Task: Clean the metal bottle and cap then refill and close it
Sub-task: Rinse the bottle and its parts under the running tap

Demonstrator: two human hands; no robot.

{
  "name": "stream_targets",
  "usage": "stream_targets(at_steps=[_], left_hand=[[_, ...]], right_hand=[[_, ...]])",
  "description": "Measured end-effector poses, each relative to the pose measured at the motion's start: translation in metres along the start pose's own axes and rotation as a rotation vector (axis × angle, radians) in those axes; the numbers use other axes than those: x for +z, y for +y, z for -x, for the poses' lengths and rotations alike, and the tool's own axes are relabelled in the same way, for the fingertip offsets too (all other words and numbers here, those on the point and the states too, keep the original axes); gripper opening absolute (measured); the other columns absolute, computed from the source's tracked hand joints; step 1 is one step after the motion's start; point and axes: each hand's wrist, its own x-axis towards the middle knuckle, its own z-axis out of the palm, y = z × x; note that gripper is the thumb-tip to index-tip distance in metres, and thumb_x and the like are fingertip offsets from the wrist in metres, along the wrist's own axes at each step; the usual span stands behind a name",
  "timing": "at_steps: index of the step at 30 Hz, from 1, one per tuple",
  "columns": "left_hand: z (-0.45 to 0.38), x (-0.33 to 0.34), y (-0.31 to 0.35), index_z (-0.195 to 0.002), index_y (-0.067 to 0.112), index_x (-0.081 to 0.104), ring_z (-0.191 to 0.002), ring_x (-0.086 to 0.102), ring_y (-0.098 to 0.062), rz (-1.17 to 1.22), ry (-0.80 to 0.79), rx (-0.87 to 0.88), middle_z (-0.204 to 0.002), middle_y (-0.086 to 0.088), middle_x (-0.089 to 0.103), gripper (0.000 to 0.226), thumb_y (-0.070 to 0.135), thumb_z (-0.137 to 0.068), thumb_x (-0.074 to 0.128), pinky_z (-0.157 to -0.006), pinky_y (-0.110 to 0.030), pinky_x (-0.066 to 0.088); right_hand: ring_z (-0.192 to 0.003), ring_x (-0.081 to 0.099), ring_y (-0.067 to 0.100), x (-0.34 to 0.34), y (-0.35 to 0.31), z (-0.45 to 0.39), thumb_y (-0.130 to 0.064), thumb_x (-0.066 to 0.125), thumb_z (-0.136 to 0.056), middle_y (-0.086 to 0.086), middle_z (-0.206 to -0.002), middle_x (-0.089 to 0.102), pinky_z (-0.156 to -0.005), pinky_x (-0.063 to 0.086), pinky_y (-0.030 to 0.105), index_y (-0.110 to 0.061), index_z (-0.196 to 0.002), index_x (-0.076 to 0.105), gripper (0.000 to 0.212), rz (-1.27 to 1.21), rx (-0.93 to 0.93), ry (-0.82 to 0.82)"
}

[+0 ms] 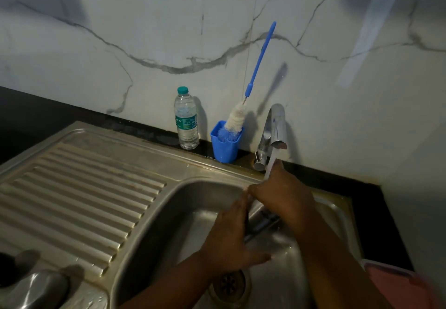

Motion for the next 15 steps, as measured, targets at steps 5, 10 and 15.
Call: stream_targets(at_steps=[5,10,15], left_hand=[[-0.018,-0.003,-0.008,-0.136,0.031,0.046,-0.114,0.052,0.009,0.062,0.078,-0.059,-0.118,0.033,0.046,0.072,0.050,-0.074,0.077,-0.085,-0.002,0.040],[-0.020,-0.007,-0.010,-0.125,0.043,0.048,-0.115,0.049,0.015,0.249,0.102,-0.061,-0.118,0.035,0.054,0.048,0.044,-0.083,0.072,-0.095,-0.008,0.041],[-0.020,-0.001,0.002,-0.118,0.048,0.045,-0.114,0.047,0.022,0.398,0.086,-0.039,-0.117,0.024,0.054,0.037,0.053,-0.085,0.060,-0.090,-0.002,0.038]], right_hand=[[-0.117,0.051,0.016,0.036,0.013,0.023,-0.053,0.061,-0.082,-0.003,-0.136,0.048,-0.094,0.044,0.033,-0.029,-0.139,0.034,0.067,-0.022,-0.176,0.102],[-0.144,-0.013,0.013,0.041,0.038,0.050,-0.081,0.033,-0.073,-0.010,-0.158,-0.012,-0.115,-0.003,0.036,-0.032,-0.150,-0.008,0.100,0.139,-0.252,0.019],[-0.138,-0.029,0.015,0.046,0.022,0.056,-0.084,0.006,-0.069,-0.011,-0.147,-0.028,-0.112,-0.021,0.039,-0.027,-0.147,-0.017,0.100,0.326,-0.384,0.078]])
